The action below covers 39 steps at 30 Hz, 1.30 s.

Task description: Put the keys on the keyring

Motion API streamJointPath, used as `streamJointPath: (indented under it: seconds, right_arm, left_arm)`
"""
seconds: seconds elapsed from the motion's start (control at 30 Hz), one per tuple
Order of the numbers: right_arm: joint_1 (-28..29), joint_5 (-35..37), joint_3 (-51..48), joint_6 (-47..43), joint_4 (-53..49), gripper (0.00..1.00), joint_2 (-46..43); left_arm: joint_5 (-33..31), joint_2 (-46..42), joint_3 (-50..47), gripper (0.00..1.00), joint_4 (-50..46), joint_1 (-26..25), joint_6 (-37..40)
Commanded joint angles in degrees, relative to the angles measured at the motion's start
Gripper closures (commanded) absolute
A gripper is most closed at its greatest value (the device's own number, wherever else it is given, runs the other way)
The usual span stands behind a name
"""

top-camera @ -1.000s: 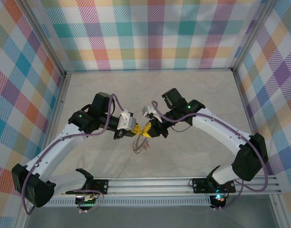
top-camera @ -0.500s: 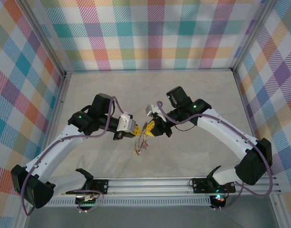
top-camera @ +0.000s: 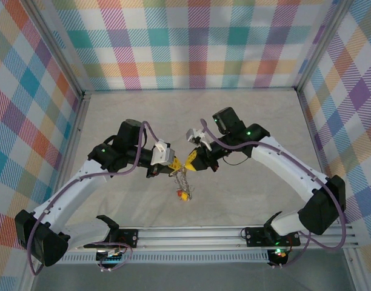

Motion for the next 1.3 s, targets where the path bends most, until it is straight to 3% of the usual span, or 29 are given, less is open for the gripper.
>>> streamJointPath:
  seconds: [0.0, 0.07, 0.1, 0.33, 0.43, 0.6, 0.83, 1.1, 1.17, 1.27]
  right_arm:
    - [0.76, -5.02, 2.78, 3.49, 2.43, 1.00, 0.85]
    - [0.87, -5.18, 2.23, 5.32, 4.19, 1.00, 0.78]
    - [0.85, -4.87, 1.92, 6.29, 5.09, 1.00, 0.69]
    - [0.82, -2.69, 2.55, 5.12, 3.43, 1.00, 1.53]
    - [0.87, -1.95, 3.12, 3.25, 1.45, 1.00, 2.43]
    - [0.85, -1.54, 3.83, 1.07, -0.33, 1.00, 3.23]
    - [1.21, -0.14, 3.75, -0.02, -0.14, 1.00, 3.16]
    - [1.30, 1.81, 1.96, -0.34, 2.53, 1.00, 1.37]
    - [1.24, 4.05, 1.03, -0.76, 3.08, 0.83, 0.40]
    - [0.87, 6.61, -1.49, -3.01, 3.80, 0.75, -1.49]
  left_arm:
    - [0.34, -0.95, -1.91, 1.00, 5.20, -0.04, -5.79]
    - [0.47, -1.02, -2.32, 0.97, 5.73, -0.02, -6.53]
    - [0.25, -1.08, -2.47, 0.89, 6.01, -0.04, -7.14]
    - [-0.09, -1.70, -3.35, 0.66, 5.06, -0.03, -7.43]
    - [-0.09, -1.43, -2.56, 0.64, 4.29, 0.00, -6.91]
    - [0.03, -0.57, -1.61, 0.67, 3.86, 0.05, -6.93]
    - [1.18, 1.51, 0.28, 0.96, 1.38, 0.04, -5.55]
    - [0.69, 2.92, 1.25, 1.00, 1.12, -0.04, -5.99]
    - [-0.57, 2.47, 0.80, 1.00, 2.53, -0.04, -7.11]
    - [-1.91, 1.61, 0.28, 1.00, 4.25, -0.04, -8.15]
